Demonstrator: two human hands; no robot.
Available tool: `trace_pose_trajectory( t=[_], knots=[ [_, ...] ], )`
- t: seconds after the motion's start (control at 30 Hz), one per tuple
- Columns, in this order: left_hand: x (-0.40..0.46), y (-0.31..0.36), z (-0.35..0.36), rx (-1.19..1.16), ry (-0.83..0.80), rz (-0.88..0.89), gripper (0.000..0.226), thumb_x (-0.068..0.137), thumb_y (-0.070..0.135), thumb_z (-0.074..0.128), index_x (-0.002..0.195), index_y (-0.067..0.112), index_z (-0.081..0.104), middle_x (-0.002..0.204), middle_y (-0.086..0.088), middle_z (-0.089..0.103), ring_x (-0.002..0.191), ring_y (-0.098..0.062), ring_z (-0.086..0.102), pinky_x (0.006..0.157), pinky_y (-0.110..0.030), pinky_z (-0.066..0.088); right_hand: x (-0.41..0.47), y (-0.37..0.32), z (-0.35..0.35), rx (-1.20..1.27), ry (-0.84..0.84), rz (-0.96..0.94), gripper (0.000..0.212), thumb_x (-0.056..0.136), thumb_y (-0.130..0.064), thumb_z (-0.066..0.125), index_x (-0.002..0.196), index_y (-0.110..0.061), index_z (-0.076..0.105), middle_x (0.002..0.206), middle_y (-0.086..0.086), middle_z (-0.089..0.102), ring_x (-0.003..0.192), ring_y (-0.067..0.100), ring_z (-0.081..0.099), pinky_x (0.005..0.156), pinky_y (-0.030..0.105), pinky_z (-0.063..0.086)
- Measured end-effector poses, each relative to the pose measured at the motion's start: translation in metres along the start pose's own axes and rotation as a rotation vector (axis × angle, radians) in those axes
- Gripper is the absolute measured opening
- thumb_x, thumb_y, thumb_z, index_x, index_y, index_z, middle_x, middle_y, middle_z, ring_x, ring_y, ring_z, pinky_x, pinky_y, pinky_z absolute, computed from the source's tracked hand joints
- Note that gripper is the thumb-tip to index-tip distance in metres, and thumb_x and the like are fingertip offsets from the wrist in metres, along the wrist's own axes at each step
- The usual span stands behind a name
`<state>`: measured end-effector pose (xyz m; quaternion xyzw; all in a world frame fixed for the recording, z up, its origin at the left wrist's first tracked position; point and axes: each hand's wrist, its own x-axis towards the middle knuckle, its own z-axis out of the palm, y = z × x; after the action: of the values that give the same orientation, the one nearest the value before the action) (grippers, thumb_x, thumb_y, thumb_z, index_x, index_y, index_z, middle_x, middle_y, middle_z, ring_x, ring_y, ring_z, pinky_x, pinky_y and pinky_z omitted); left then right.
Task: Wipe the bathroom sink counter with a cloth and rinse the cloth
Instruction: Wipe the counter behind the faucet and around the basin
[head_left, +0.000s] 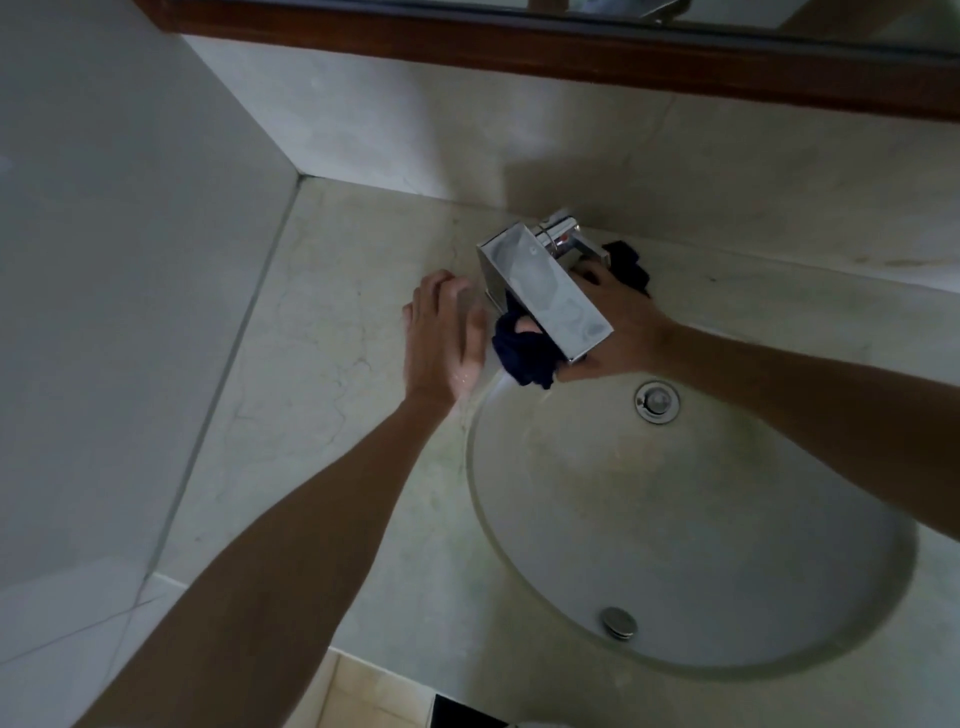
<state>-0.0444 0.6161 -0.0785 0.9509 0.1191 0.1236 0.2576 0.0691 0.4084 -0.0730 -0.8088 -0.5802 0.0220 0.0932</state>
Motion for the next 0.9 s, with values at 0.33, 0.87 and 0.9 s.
trace_pose_trajectory(
  t=[0.33, 0.87, 0.9],
  knots=[
    [0.000, -0.004, 0.001, -0.004, 0.027, -0.029, 0.039, 0.099, 0.036, 0.040, 0.116, 0.005, 0.056, 0.123, -0.014, 0.052, 0.113, -0.028, 0.048, 0.094, -0.039, 0.037, -0.012, 0.012, 0.001, -0.223, 0.015, -0.106, 0.073, 0.082, -0.063, 0.066, 0.137, -0.017, 0.057, 0.129, 0.011, 0.057, 0.116, 0.034, 0.045, 0.099, 0.050, 0.036],
    [-0.035, 0.038, 0.013, 0.038, 0.162, 0.199, 0.025, 0.083, 0.008, 0.058, 0.108, 0.006, 0.058, 0.111, -0.018, 0.059, 0.101, -0.031, 0.051, 0.085, -0.041, 0.038, -0.126, 0.042, -0.049, -0.182, -0.108, 0.614, 0.090, 0.077, -0.055, 0.075, 0.148, -0.012, 0.041, 0.126, 0.023, 0.052, 0.103, 0.044, 0.056, 0.081, 0.051, 0.048],
    [-0.047, 0.054, 0.026, -0.037, 0.140, 0.185, 0.022, 0.084, 0.006, 0.058, 0.106, 0.006, 0.058, 0.108, -0.017, 0.061, 0.099, -0.028, 0.054, 0.086, -0.040, 0.041, -0.127, 0.039, -0.049, -0.156, -0.099, 0.650, 0.086, 0.079, -0.052, 0.074, 0.147, -0.011, 0.042, 0.126, 0.023, 0.053, 0.103, 0.044, 0.057, 0.083, 0.052, 0.048]
  ],
)
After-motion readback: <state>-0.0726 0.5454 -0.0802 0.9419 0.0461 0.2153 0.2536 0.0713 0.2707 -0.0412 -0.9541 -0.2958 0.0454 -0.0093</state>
